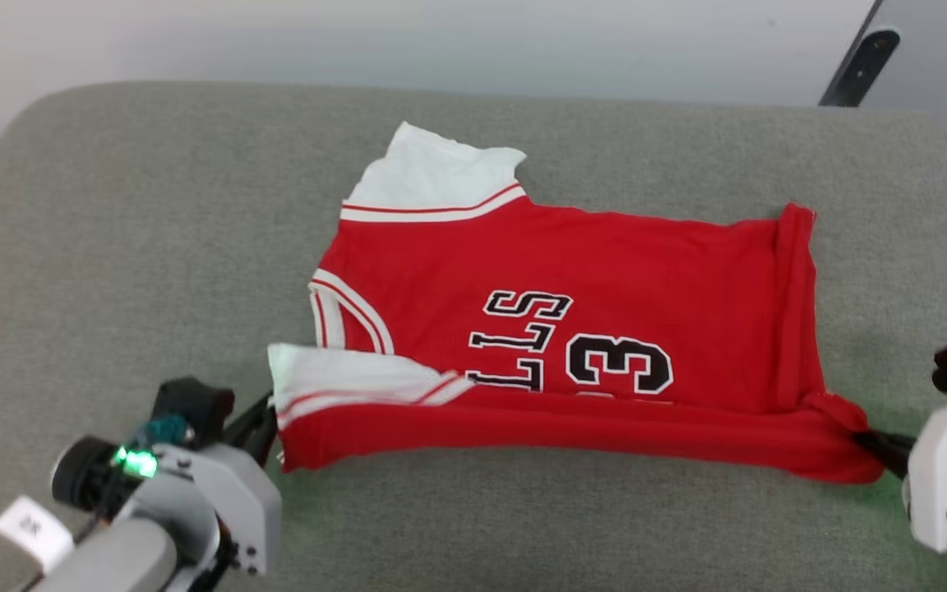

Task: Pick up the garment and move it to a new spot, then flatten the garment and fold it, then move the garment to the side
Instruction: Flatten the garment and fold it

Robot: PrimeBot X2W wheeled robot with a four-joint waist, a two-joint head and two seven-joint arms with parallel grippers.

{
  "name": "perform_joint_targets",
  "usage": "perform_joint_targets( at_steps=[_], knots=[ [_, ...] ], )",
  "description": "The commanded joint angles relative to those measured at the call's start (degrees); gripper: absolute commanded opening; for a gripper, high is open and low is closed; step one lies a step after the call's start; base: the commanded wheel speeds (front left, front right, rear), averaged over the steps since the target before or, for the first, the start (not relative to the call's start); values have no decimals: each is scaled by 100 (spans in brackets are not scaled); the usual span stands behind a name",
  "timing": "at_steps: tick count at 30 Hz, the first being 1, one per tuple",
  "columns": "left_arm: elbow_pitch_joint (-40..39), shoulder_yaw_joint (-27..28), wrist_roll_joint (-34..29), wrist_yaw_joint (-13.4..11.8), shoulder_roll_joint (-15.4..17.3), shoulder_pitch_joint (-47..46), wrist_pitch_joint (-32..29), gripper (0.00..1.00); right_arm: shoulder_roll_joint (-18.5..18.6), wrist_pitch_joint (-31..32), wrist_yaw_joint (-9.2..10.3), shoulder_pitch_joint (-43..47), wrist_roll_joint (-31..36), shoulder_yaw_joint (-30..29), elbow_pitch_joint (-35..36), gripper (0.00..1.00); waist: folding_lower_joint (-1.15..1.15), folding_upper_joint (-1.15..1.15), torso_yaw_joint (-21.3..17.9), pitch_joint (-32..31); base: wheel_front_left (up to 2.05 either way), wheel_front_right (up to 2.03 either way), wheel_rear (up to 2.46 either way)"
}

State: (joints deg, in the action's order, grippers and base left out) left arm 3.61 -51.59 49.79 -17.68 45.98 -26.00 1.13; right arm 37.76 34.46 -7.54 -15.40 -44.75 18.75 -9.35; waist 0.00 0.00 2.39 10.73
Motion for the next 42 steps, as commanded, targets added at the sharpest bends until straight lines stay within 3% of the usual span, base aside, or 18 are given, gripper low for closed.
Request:
perform_joint_targets(
  at_steps=[1,10,11,19,24,29,33,34,35,42],
  knots=[
    [229,59,77,143,-75,-199,-45,0,-78,119,10,-259,155,20,-159,0,0,0,-80,99,0,0,0],
    [1474,-45,186,1078,-384,-1198,-579,0,-446,241,10,-1438,584,341,-887,0,0,0,-163,302,0,0,0],
    [1474,-45,186,1078,-384,-1198,-579,0,-446,241,10,-1438,584,341,-887,0,0,0,-163,302,0,0,0],
    [2647,-320,187,1783,-894,-1796,-979,0,-682,443,10,-2075,539,955,-1601,0,0,0,-235,535,0,0,0],
    [3447,-416,412,2090,-1221,-1899,-1374,0,-846,622,10,-2320,383,1435,-2047,0,0,0,-279,619,0,0,0],
    [3981,-481,778,2298,-1466,-2026,-2136,0,-895,548,10,-2621,246,1660,-2363,0,0,0,-269,653,0,0,0],
    [4277,-482,1134,2352,-1549,-2214,-3047,28,-924,467,11,-2780,128,1770,-2580,0,0,0,-256,667,0,0,0],
    [4382,-511,1207,2269,-1553,-2358,-3470,47,-943,410,11,-2838,79,1840,-2663,0,0,0,-258,675,0,0,0],
    [4422,-508,1205,2201,-1530,-2455,-3592,97,-959,378,11,-2865,69,1877,-2700,0,0,0,-260,679,0,0,0],
    [4262,-556,1115,1930,-1347,-2999,-4235,100,-1036,172,12,-2986,-72,2061,-2975,0,0,0,-267,668,0,0,0]
  ],
)
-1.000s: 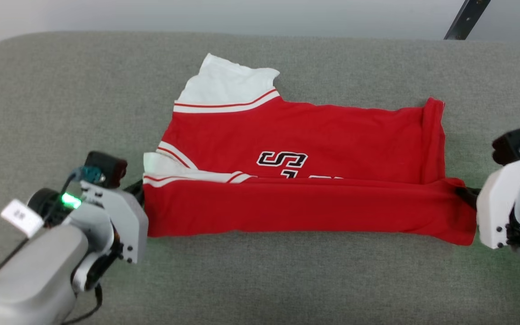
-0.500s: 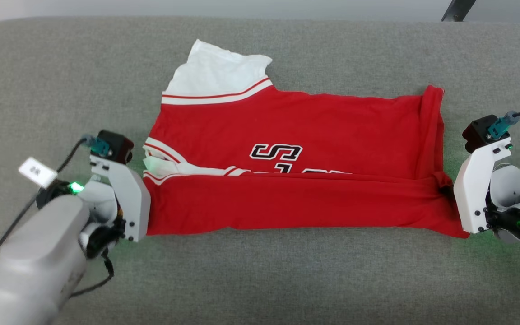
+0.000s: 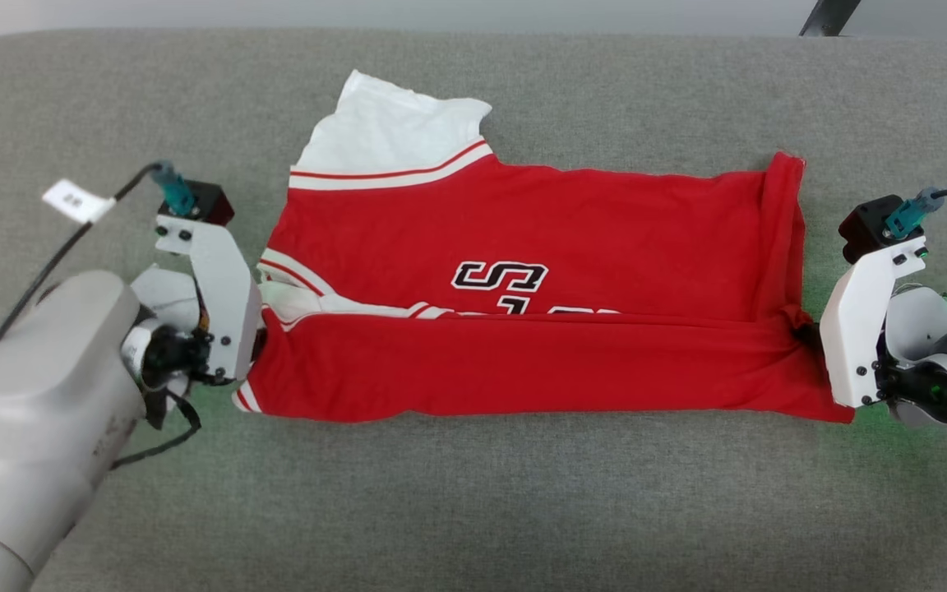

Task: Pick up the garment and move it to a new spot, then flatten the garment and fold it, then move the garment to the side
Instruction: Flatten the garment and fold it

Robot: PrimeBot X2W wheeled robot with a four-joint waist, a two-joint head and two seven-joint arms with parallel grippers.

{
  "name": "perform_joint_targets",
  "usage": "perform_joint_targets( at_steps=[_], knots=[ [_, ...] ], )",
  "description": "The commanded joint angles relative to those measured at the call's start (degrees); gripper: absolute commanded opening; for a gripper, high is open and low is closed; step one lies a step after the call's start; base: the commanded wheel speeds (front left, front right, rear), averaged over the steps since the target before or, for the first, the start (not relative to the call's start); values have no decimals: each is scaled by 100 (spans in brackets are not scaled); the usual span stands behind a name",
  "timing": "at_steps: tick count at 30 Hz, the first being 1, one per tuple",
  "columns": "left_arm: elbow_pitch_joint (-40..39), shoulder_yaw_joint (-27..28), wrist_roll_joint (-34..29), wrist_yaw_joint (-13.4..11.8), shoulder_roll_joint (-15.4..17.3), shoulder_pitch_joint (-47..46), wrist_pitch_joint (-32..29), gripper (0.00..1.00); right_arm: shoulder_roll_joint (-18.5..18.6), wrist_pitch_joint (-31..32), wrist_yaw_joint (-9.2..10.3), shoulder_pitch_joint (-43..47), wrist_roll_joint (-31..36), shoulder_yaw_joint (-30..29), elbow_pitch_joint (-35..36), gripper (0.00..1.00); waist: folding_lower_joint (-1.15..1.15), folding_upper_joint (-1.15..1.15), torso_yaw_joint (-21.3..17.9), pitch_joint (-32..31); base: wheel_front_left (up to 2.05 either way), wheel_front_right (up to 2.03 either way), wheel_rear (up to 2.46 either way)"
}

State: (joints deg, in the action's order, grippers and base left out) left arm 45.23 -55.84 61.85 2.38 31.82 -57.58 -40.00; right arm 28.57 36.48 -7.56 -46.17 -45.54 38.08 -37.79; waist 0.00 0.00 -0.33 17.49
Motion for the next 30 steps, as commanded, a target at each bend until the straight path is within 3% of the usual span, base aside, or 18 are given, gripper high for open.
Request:
perform_joint_targets(
  at_steps=[1,11,12,13,14,22,30],
  knots=[
    [49,-148,-120,-115,136,106,-188,100,-114,-62,15,88,-6,151,-171,0,0,0,13,-16,0,0,0],
    [-883,-72,-176,-602,759,-142,-635,100,-156,-236,18,36,-168,327,-656,0,0,0,156,-181,0,0,0],
    [-984,-44,-157,-651,825,-112,-635,100,-172,-276,18,27,-152,324,-743,15,0,0,171,-208,0,0,0],
    [-1091,-9,-101,-703,860,-64,-648,100,-191,-309,19,23,-129,326,-825,64,0,0,188,-243,0,0,0],
    [-1195,8,-63,-747,889,-8,-676,100,-220,-318,19,7,-110,333,-916,100,0,0,197,-278,0,0,0],
    [-2175,-12,85,-1006,1089,466,-704,100,-363,-582,7,-170,-53,322,-1185,100,0,0,206,-617,0,0,0],
    [-3044,-64,261,-1282,1196,885,-806,100,-67,-1047,7,-32,-117,238,-887,100,0,0,178,-940,0,0,0]
  ],
)
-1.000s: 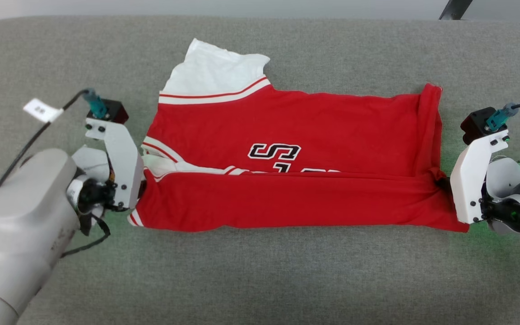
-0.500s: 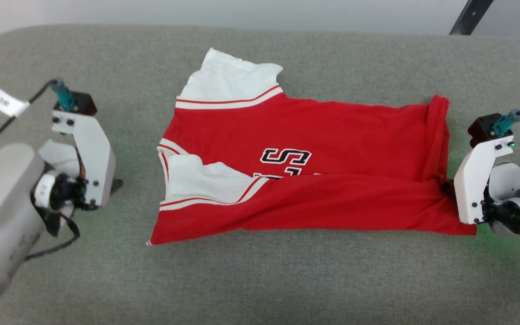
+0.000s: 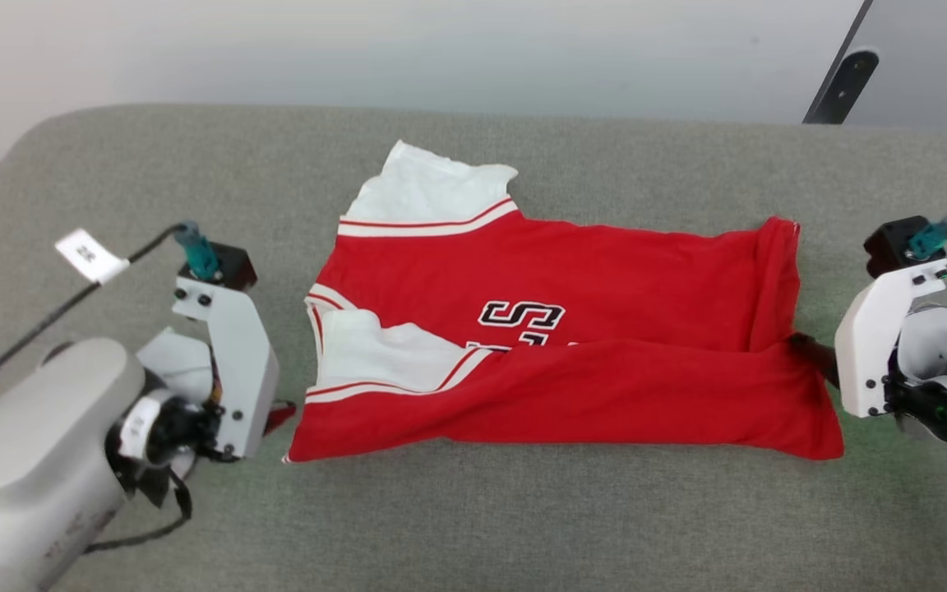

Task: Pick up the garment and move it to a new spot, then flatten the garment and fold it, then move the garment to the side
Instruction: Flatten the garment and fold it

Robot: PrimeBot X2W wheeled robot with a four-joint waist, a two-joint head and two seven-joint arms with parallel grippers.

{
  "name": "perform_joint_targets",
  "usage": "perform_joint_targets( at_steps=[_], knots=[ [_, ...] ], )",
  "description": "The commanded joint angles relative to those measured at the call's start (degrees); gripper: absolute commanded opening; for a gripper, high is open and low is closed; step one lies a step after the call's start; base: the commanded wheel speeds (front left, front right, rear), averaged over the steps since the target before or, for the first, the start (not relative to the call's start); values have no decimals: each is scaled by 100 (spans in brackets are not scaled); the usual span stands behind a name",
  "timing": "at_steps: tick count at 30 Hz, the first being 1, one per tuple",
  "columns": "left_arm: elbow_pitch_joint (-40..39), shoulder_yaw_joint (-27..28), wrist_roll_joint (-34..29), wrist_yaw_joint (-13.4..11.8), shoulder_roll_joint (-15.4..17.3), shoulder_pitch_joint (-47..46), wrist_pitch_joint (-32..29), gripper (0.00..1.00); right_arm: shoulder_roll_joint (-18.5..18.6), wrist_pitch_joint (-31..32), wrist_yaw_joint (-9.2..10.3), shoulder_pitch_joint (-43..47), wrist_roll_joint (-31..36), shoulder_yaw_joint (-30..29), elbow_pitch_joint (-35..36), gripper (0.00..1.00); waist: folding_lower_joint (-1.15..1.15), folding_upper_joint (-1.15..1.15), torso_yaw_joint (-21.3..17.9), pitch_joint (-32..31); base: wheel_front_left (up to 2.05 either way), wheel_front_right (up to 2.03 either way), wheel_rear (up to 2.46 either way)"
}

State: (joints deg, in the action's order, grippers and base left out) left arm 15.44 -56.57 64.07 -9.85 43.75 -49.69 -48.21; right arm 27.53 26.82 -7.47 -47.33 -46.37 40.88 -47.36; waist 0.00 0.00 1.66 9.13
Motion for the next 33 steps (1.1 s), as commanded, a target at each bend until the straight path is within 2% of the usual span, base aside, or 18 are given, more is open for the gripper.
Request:
perform_joint_targets(
  at_steps=[1,12,17,21,25,29,30,33],
  knots=[
    [-138,9,31,-67,17,114,22,100,76,-149,-2,126,-63,-71,143,100,0,0,-32,-129,0,0,0],
    [-398,-30,37,-212,109,239,-35,100,575,-1146,-2,909,186,-597,1380,100,0,0,-341,-277,0,0,0],
    [-349,-23,24,-203,131,258,16,100,547,-1627,-2,1322,466,-1057,2006,100,0,0,-554,-212,0,0,0],
    [-233,12,39,-209,150,331,133,100,404,-2240,-2,1726,1009,-1645,2676,100,0,0,-750,-108,0,0,0],
    [-42,56,172,-209,136,494,231,100,-8,-2818,-2,2380,1753,-2462,3490,100,0,0,-920,2,0,0,0],
    [133,93,300,-246,101,633,261,100,-460,-2858,-2,2940,2118,-3055,4088,100,0,0,-1008,86,0,0,0],
    [133,93,300,-246,101,633,261,100,-460,-2858,-2,2940,2118,-3055,4088,100,0,0,-1008,86,0,0,0],
    [308,66,343,-228,89,700,246,100,-775,-2743,-2,3245,2305,-3339,4507,100,0,0,-1080,174,0,0,0]
  ],
)
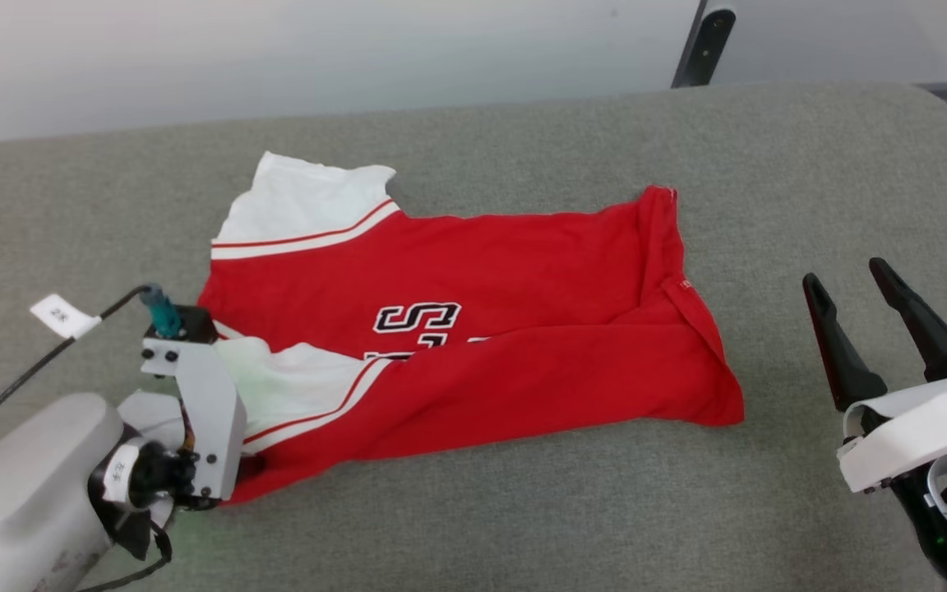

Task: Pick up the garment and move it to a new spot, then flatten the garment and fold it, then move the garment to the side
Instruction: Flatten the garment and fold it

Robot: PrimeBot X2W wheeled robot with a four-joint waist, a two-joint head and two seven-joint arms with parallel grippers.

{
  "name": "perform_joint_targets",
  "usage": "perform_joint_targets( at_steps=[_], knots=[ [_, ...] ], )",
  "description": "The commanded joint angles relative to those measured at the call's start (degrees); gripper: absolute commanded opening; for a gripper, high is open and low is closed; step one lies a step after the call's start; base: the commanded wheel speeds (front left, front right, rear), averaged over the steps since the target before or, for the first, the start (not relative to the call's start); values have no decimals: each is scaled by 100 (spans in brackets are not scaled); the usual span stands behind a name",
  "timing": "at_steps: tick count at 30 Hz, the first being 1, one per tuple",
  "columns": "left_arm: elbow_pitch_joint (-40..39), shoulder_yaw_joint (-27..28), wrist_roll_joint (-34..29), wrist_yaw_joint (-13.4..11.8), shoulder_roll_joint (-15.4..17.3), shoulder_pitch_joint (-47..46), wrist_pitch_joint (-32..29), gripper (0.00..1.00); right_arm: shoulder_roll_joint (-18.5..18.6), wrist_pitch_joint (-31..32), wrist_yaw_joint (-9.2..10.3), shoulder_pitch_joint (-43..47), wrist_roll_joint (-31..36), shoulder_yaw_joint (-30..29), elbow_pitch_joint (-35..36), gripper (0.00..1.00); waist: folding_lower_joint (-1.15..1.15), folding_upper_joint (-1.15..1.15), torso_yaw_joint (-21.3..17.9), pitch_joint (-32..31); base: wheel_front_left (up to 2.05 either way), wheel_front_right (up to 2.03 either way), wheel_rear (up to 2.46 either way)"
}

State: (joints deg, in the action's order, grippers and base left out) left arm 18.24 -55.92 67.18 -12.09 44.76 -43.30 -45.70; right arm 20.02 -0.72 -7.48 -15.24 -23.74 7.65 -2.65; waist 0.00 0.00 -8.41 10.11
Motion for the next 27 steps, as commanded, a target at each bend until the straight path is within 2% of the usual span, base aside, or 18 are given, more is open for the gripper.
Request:
perform_joint_targets(
  at_steps=[1,3,4,7,12,15,23,27],
  knots=[
    [91,1,61,-7,-34,82,-23,100,-103,36,-1,105,90,-100,164,100,0,0,-91,107,0,0,0],
    [265,29,142,-57,-86,136,-38,100,-259,144,-1,247,112,-152,380,100,0,0,-133,162,0,0,0],
    [355,39,176,-69,-122,162,-24,90,-294,186,0,295,160,-164,482,100,0,0,-153,188,0,0,0],
    [590,137,326,-91,-255,215,81,0,-392,322,-1,378,211,-200,685,100,0,0,-202,252,0,0,0],
    [821,197,337,-69,-303,138,135,0,-355,653,0,437,150,-145,849,100,0,0,-216,277,0,0,0],
    [799,181,302,-28,-319,52,102,0,-259,1124,0,468,52,-105,843,100,0,0,-171,246,0,0,0],
    [729,103,240,138,-514,-55,126,0,91,3243,0,2,-320,12,635,100,0,0,3,190,0,0,0],
    [749,73,190,180,-655,-187,131,0,88,4061,3,-504,-500,145,285,100,0,0,135,252,0,0,0]
  ],
)
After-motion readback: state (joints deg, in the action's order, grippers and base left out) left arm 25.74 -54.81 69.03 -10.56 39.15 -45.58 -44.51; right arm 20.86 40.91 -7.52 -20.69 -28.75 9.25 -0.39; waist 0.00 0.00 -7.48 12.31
